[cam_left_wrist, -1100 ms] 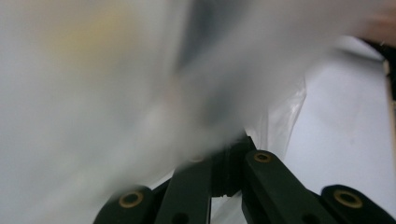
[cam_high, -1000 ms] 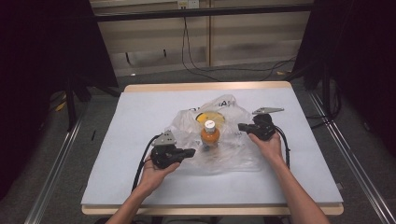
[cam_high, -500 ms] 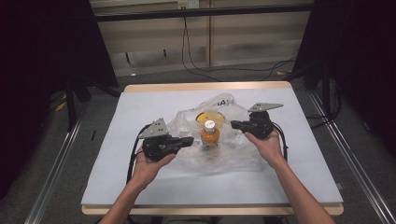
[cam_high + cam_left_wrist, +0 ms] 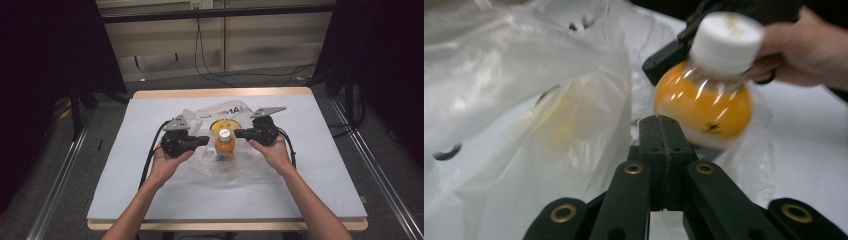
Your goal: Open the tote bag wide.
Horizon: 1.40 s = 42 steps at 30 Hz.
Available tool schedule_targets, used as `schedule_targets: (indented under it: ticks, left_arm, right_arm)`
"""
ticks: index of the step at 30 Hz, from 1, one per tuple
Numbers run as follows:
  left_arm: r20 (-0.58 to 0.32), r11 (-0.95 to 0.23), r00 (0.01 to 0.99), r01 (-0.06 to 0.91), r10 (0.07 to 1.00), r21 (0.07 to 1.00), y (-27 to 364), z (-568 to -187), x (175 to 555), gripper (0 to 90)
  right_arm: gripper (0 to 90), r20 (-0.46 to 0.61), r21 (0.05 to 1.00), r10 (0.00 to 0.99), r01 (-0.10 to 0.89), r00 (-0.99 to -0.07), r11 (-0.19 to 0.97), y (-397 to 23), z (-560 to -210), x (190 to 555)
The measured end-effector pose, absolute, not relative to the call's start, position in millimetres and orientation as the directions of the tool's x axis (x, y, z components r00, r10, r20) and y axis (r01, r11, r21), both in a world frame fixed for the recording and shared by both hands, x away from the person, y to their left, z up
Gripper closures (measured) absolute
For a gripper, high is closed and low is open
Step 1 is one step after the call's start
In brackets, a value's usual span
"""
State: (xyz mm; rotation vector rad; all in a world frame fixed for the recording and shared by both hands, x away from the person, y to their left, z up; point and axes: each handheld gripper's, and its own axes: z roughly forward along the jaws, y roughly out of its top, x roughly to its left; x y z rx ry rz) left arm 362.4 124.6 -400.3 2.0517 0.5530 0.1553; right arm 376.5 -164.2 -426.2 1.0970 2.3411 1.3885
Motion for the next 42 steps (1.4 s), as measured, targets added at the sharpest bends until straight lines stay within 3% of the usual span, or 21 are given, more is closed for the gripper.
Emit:
schedule_targets:
  ticks: [10,20,31,38,42]
  left_arm:
    - [-0.115,-0.594,0.898,0.372,0.425,0.713,100,-436,383,90.0]
    - [-0.128,-0.71,0.917,0.376,0.378,0.596,100,-464,380,90.0]
    - [-0.139,-0.723,0.913,0.389,0.382,0.571,125,-467,370,90.0]
    - [-0.157,-0.728,0.915,0.391,0.37,0.563,134,-467,364,90.0]
    - [-0.166,-0.73,0.915,0.394,0.367,0.558,138,-466,357,90.0]
  right_arm:
    - [90.0,0.172,0.697,0.645,0.554,-0.745,0.455,-142,-446,400]
    - [90.0,0.171,0.542,0.626,0.603,-0.761,0.585,-138,-469,395]
    - [90.0,0.115,0.408,0.57,0.562,-0.813,0.72,-159,-459,381]
    - [90.0,0.16,0.338,0.545,0.564,-0.823,0.753,-179,-455,359]
    - [90.0,0.184,0.349,0.528,0.557,-0.829,0.754,-190,-455,347]
